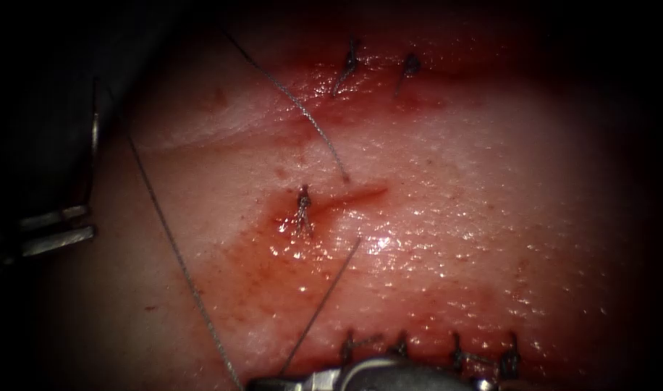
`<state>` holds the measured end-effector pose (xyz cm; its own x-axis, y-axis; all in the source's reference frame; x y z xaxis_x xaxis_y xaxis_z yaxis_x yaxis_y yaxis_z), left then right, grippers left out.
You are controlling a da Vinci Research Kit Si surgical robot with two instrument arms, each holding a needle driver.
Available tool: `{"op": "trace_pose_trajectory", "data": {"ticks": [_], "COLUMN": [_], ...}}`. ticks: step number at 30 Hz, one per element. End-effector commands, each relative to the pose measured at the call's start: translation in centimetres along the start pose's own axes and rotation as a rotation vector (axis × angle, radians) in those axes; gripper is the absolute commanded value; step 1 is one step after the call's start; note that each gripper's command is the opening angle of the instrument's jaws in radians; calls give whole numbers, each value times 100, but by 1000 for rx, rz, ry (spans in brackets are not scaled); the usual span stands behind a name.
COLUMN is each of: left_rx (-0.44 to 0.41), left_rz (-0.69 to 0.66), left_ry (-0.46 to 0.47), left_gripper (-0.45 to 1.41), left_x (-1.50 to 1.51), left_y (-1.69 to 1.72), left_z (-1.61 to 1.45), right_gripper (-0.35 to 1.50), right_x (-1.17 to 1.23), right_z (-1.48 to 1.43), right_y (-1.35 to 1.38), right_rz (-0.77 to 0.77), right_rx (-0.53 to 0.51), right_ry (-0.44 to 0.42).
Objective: Wound Closure
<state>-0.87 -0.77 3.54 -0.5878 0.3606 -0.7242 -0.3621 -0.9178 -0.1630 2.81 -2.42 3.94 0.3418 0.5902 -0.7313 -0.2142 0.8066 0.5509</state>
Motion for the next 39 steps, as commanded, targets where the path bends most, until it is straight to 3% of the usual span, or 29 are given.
{"op": "trace_pose_trajectory", "data": {"ticks": [1,2,3,4,5,7,10,13,17,25,30,31,33,34,35,36,39], "left_rx": [1,3,10,19,25,46,71,112,135,139,142,142,143,143,143,143,145], "left_rz": [-1,-1,-1,-1,-2,-8,-1,7,14,14,13,13,13,13,12,12,12], "left_ry": [-1,-3,-10,-20,-26,-48,-75,-118,-143,-147,-148,-149,-149,-149,-149,-149,-151], "left_gripper": [-45,-45,-45,-45,-45,-45,-45,-45,-45,-45,-45,-45,-45,-45,-45,-45,-45], "left_x": [-1,-1,-2,-4,-5,-8,-15,-27,-35,-35,-33,-33,-33,-33,-33,-33,-33], "left_y": [1,1,0,-1,-3,-8,-16,-29,-36,-35,-33,-33,-32,-32,-32,-32,-32], "left_z": [8,8,8,8,8,8,9,12,14,14,15,15,15,15,15,15,15], "right_gripper": [-35,-35,21,89,111,133,141,140,133,126,118,111,79,42,-25,-35,-35], "right_x": [1,3,4,2,2,1,3,3,-8,-46,-68,-71,-76,-77,-78,-78,-75], "right_z": [11,12,11,8,7,0,-13,-42,-51,-34,-8,-5,-2,-2,-2,-2,-8], "right_y": [-5,-2,8,19,25,40,60,86,106,148,166,167,164,163,161,158,151], "right_rz": [-1,-42,-72,-117,-129,-144,-166,-216,-225,-232,-232,-235,-236,-237,-234,-229,-198], "right_rx": [-1,-6,-13,-24,-30,-46,-79,-127,-157,-237,-273,-273,-273,-273,-270,-265,-267], "right_ry": [19,39,73,89,101,139,191,195,156,82,48,42,35,32,27,20,10]}}
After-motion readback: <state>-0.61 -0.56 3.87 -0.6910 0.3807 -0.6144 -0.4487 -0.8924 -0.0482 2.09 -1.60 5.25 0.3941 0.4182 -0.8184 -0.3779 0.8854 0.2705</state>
